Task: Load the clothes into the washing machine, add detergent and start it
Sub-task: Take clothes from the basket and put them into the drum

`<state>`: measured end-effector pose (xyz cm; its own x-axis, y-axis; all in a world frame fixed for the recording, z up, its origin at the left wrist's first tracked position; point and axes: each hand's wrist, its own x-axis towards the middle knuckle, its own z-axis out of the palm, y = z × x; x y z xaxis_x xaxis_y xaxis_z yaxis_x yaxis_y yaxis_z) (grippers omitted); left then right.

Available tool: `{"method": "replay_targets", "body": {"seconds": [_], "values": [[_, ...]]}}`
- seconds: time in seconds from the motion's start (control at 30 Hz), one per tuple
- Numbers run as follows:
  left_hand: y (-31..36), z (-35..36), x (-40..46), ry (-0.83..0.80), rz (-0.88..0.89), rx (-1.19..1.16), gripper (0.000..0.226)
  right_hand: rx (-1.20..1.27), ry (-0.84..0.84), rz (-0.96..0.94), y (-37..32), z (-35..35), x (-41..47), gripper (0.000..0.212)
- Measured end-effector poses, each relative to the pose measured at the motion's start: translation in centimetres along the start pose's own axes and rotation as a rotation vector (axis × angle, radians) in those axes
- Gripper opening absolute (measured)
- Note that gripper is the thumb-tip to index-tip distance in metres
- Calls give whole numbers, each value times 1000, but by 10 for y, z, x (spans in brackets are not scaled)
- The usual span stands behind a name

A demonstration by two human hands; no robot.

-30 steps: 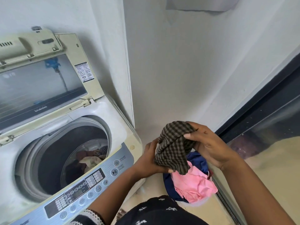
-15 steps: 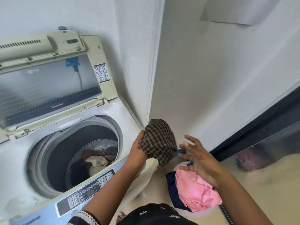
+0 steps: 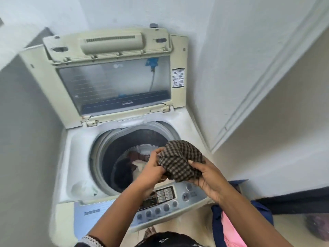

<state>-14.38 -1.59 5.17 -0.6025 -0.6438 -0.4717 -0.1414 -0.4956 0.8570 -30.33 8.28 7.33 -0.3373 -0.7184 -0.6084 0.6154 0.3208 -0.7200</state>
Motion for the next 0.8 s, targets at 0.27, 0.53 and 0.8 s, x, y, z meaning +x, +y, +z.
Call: {"method": "replay_targets", "body": {"seconds": [0.27,0.53,0.8], "values": [[-12,-81,28,109,-116,-233,61,-284,67,104,32,65,87,27],[-43,-90,77,160,-374,-46,63,-382,200,153,56,63,139,49],[-35,-61,68,160,-342,35,32,-486,76,41,38,29,109,17]]}}
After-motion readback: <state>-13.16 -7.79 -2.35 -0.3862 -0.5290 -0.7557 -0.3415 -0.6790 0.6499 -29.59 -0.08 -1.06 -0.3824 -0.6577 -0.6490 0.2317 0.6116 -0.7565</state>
